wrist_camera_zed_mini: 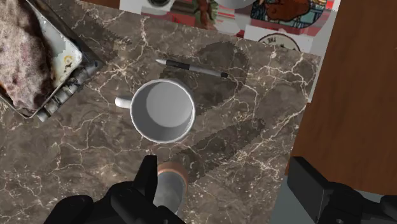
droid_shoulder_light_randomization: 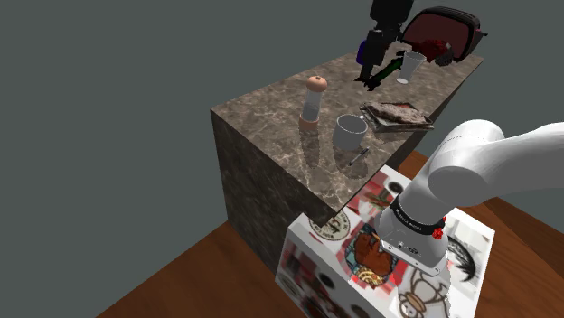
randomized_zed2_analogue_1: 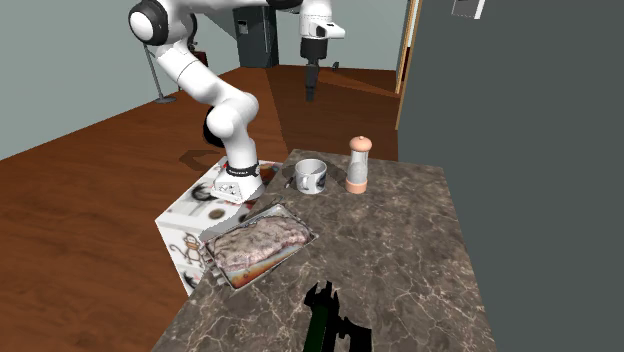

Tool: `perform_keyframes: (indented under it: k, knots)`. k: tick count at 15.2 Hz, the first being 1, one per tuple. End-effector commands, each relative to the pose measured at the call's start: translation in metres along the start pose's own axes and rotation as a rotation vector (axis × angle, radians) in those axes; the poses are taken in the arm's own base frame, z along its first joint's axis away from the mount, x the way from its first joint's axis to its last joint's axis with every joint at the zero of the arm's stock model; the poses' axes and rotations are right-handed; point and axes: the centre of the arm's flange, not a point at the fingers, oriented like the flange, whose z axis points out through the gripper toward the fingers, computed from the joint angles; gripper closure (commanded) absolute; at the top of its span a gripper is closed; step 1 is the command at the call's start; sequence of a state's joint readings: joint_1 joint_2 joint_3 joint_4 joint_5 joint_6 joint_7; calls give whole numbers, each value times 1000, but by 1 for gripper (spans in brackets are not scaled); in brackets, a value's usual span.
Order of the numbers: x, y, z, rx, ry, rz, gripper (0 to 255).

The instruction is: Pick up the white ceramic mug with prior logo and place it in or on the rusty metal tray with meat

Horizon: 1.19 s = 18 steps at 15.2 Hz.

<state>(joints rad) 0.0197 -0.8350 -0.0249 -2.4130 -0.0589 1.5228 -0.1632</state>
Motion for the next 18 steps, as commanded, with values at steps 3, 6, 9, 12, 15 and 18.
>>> perform_keyframes:
  k: [3, 6, 9, 12, 15, 18]
  knots:
    - [2, 2, 26, -2, 1, 2, 0]
    - [6, 4, 66, -5, 3, 6, 0]
    - [9, 7, 105, -8, 5, 10, 0]
    - [12, 10, 144, -11, 7, 13, 0]
    - [16, 13, 183, -14, 9, 17, 0]
    - [16, 14, 196, -14, 9, 17, 0]
